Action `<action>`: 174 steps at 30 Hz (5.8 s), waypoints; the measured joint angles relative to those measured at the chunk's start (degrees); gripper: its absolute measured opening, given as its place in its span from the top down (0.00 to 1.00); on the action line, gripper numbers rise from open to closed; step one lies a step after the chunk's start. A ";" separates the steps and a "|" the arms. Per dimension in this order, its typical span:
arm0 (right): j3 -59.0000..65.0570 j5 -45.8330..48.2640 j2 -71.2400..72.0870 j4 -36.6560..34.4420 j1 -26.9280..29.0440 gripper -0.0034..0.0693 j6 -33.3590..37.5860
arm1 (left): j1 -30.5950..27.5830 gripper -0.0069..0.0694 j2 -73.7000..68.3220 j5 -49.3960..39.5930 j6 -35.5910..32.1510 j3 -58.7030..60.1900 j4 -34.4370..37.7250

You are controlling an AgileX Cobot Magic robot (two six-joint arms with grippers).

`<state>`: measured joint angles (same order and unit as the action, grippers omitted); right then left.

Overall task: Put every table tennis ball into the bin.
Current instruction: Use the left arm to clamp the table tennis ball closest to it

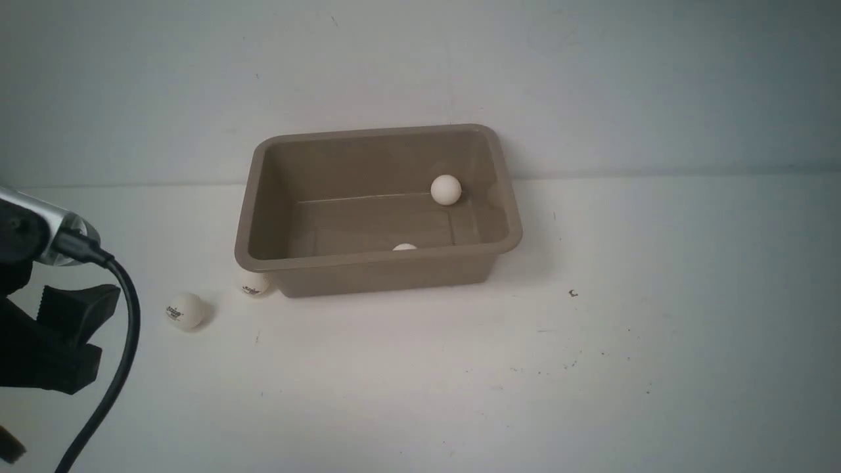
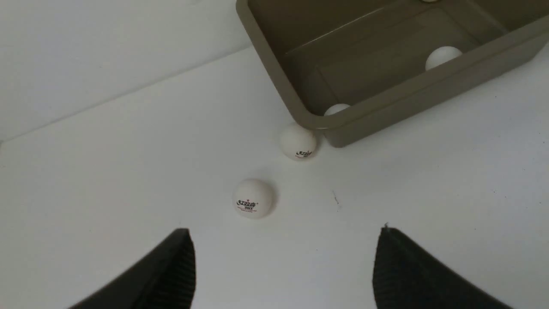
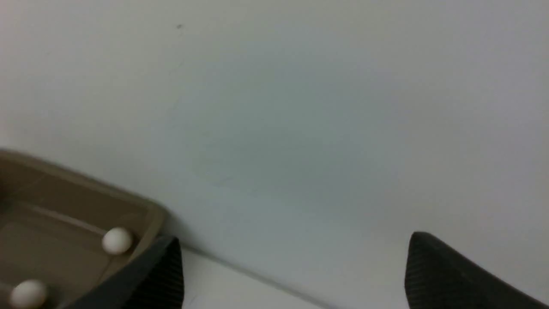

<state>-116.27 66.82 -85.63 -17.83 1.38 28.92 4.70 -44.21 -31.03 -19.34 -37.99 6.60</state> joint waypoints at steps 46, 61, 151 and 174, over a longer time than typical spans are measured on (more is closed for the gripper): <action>62.03 -11.59 24.02 -20.39 -7.30 0.14 10.18 | -0.04 0.26 -42.60 23.85 47.99 -2.08 -50.76; 62.03 -11.57 24.02 -23.09 -7.30 0.14 11.20 | 16.12 0.26 -41.93 16.46 31.33 -2.08 -26.35; 62.03 -13.89 24.03 -23.53 -7.30 0.14 11.20 | 9.74 0.26 -38.90 54.75 137.94 -0.62 -106.62; 62.03 -14.78 24.03 -23.69 -7.30 0.14 11.20 | 9.58 0.26 -38.12 98.60 134.36 -6.79 -109.02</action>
<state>-54.24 52.04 -61.60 -41.52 -5.92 40.11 14.28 -82.33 67.56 115.02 -44.78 -102.42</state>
